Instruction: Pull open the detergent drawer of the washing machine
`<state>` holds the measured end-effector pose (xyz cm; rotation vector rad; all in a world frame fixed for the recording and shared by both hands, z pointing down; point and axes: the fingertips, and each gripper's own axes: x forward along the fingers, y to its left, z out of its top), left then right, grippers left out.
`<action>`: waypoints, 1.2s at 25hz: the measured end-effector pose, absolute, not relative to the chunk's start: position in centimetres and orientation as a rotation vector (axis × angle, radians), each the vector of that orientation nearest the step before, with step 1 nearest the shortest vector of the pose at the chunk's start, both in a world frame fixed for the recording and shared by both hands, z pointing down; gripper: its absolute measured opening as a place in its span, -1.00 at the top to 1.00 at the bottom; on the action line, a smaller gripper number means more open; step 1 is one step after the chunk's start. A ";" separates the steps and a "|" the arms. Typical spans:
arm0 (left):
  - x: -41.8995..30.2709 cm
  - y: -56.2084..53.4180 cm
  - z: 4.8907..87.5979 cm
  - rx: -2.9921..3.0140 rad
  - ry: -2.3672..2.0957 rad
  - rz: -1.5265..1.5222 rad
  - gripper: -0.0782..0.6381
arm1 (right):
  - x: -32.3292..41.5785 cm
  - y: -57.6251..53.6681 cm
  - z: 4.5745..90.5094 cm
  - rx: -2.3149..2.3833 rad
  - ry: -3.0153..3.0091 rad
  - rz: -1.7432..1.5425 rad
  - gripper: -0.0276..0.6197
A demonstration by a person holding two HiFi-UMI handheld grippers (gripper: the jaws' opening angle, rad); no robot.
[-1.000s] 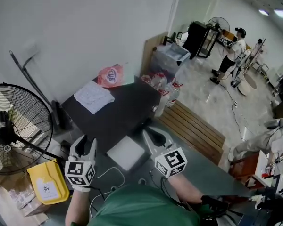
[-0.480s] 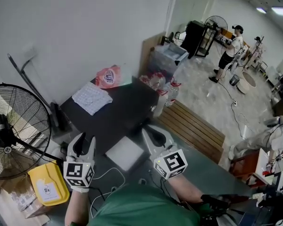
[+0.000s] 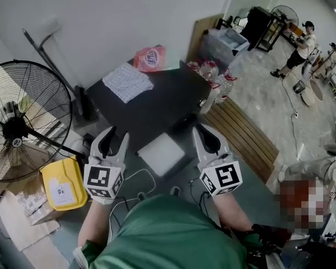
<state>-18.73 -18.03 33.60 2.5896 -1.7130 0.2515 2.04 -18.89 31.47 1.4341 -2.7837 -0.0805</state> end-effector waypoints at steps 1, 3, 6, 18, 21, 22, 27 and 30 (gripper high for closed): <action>-18.8 -18.1 33.8 2.587 -1.711 0.253 0.37 | 2.0 -19.0 31.8 1.434 -2.781 -0.076 0.82; -18.9 -18.2 34.3 2.581 -1.707 0.259 0.37 | 1.9 -19.2 32.3 1.436 -2.774 -0.066 0.82; -19.4 -18.3 34.8 2.567 -1.708 0.274 0.37 | 1.5 -19.4 32.8 1.437 -2.769 -0.048 0.82; -19.8 -19.0 35.6 2.552 -1.701 0.282 0.37 | 1.0 -20.0 33.6 1.429 -2.761 -0.010 0.82; -19.8 -19.1 35.7 2.551 -1.699 0.287 0.37 | 1.0 -20.1 33.7 1.420 -2.762 -0.026 0.82; -19.8 -19.1 35.7 2.551 -1.698 0.289 0.37 | 1.0 -20.1 33.8 1.421 -2.761 -0.022 0.82; -19.8 -19.1 36.1 2.548 -1.699 0.295 0.37 | 1.1 -20.2 34.0 1.429 -2.764 0.006 0.82; -19.9 -19.2 36.0 2.545 -1.701 0.297 0.37 | 0.9 -20.3 34.0 1.416 -2.773 -0.006 0.82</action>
